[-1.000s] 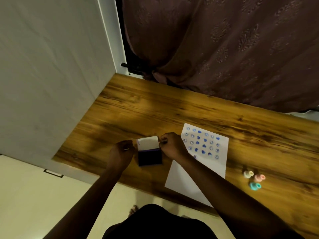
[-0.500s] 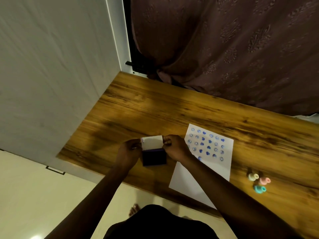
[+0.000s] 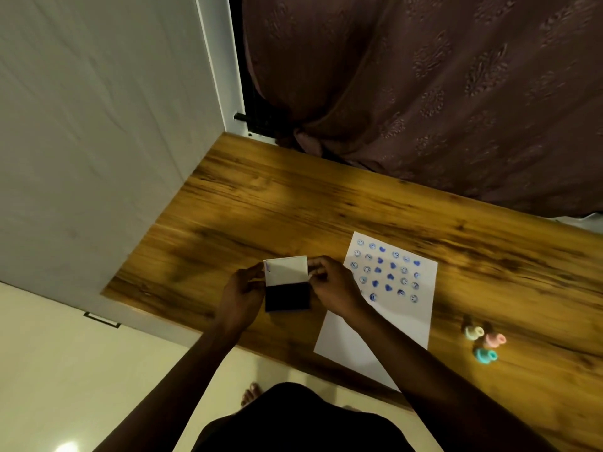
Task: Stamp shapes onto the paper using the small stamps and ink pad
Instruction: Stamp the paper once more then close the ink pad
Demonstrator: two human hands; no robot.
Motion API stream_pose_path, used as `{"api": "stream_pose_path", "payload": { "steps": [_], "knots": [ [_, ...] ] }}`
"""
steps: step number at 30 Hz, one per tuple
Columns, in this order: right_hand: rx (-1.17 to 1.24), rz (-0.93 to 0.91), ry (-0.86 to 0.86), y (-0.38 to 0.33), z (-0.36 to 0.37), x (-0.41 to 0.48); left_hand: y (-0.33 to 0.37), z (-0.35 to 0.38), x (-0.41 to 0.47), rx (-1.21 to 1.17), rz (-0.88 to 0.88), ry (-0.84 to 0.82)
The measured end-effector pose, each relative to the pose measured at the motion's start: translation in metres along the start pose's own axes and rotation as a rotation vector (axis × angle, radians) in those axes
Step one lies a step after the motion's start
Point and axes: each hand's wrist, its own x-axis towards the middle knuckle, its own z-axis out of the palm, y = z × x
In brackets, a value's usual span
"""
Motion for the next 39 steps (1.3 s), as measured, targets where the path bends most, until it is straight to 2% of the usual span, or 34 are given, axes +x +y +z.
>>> {"api": "stream_pose_path", "payload": {
  "steps": [10,24,34,39],
  "knots": [
    [0.111,-0.005,0.077,0.010,0.004,-0.010,-0.011,0.003,-0.008,-0.071,0.020,0.050],
    [0.459,0.063,0.131,0.017,0.012,-0.025,-0.018,0.009,-0.021,-0.133,-0.009,0.137],
    [0.502,0.162,0.107,0.016,0.012,-0.031,-0.025,0.006,-0.031,-0.109,0.008,0.191],
    [0.408,0.167,0.088,0.015,0.010,-0.035,-0.022,0.007,-0.041,-0.169,-0.027,0.213]
  ]
}}
